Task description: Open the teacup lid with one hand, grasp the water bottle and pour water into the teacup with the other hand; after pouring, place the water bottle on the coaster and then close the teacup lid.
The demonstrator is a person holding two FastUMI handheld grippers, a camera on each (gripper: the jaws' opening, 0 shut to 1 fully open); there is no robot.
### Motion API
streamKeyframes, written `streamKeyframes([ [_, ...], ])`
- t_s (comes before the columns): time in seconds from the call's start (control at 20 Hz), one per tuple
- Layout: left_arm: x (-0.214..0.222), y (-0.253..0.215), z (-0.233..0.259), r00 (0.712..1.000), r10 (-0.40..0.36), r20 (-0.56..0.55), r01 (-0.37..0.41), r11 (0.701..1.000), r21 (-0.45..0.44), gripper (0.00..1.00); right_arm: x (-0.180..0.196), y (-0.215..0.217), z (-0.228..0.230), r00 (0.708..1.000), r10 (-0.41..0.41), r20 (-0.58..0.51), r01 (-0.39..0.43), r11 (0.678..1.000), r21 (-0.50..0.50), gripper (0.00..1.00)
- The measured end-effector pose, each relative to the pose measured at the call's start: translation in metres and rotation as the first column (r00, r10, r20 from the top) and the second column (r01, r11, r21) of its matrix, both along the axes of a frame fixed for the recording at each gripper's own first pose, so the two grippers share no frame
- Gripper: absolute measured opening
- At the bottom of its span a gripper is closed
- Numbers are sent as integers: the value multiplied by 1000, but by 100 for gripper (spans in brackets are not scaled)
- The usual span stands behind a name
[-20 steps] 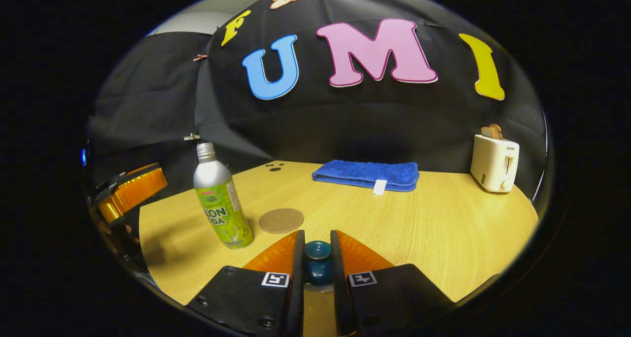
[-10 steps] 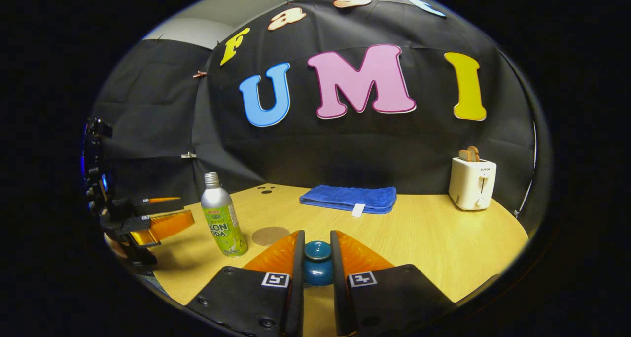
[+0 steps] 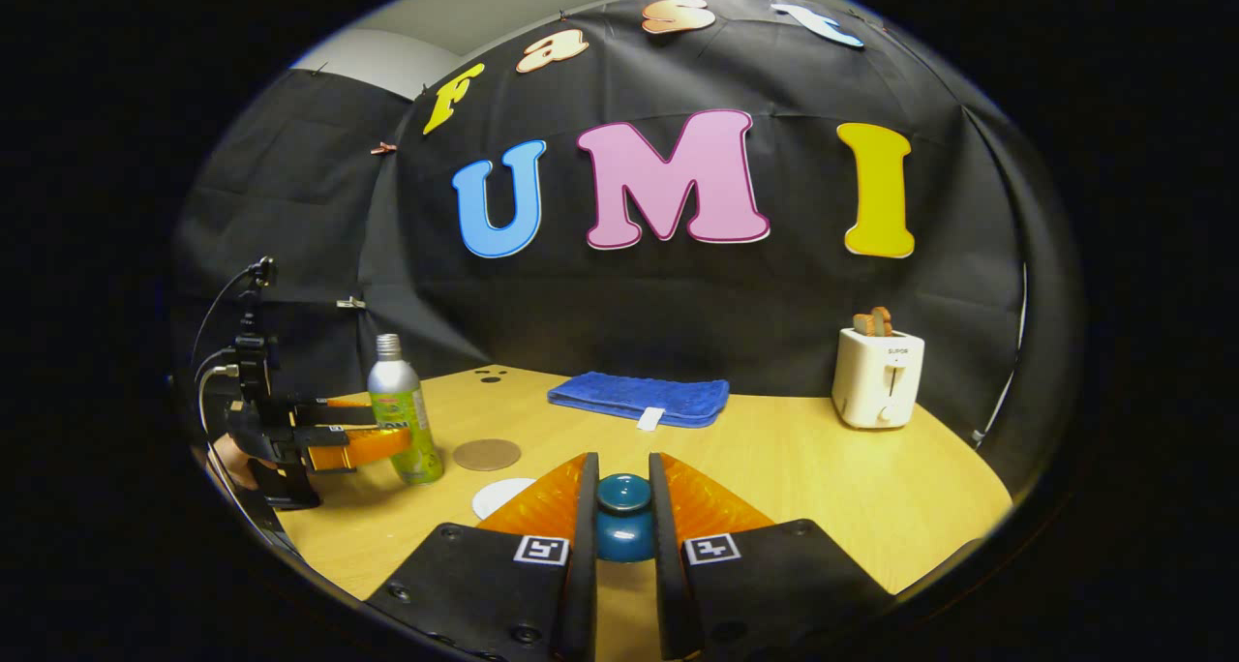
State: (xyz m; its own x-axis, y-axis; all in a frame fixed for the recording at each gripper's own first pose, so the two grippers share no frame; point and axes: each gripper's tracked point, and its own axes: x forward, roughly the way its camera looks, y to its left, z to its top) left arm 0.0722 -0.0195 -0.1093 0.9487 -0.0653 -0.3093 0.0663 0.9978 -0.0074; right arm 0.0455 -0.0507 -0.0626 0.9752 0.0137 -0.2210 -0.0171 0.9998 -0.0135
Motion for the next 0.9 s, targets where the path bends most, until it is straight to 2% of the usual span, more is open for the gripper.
streamKeyframes([
  [0.15,11,-4,-4,1000,-8,-1,8,1000,21,97,0,-2,1,1000,8,-5,-8,1000,28,29],
  [0.25,11,-4,-4,1000,3,-1,-3,1000,19,83,-1,-8,5,1000,2,2,-2,1000,24,29],
  [0.35,10,-10,-1,1000,-16,5,16,999,47,83,-3,-13,10,1000,-11,13,10,1000,16,28],
  [0.45,9,-9,7,999,-34,29,29,986,163,81,-5,-24,13,999,-38,21,38,999,-9,29],
  [0.5,9,-8,13,998,-46,41,34,968,247,81,-6,-28,14,999,-48,24,49,999,-17,29],
  [0.55,9,-9,21,996,-61,58,38,940,338,81,-6,-31,15,998,-55,25,56,998,-21,29],
  [0.65,9,-17,37,990,-111,84,54,864,501,81,-8,-36,17,997,-68,28,69,997,-22,28],
  [0.75,7,-35,39,980,-185,75,104,792,601,81,-9,-40,20,997,-77,31,78,997,-22,28],
  [0.8,6,-39,38,976,-209,56,122,747,654,80,-10,-42,21,996,-81,34,82,996,-20,28],
  [0.9,5,-38,40,971,-236,36,123,623,773,80,-12,-47,24,995,-88,42,88,996,-13,28],
])
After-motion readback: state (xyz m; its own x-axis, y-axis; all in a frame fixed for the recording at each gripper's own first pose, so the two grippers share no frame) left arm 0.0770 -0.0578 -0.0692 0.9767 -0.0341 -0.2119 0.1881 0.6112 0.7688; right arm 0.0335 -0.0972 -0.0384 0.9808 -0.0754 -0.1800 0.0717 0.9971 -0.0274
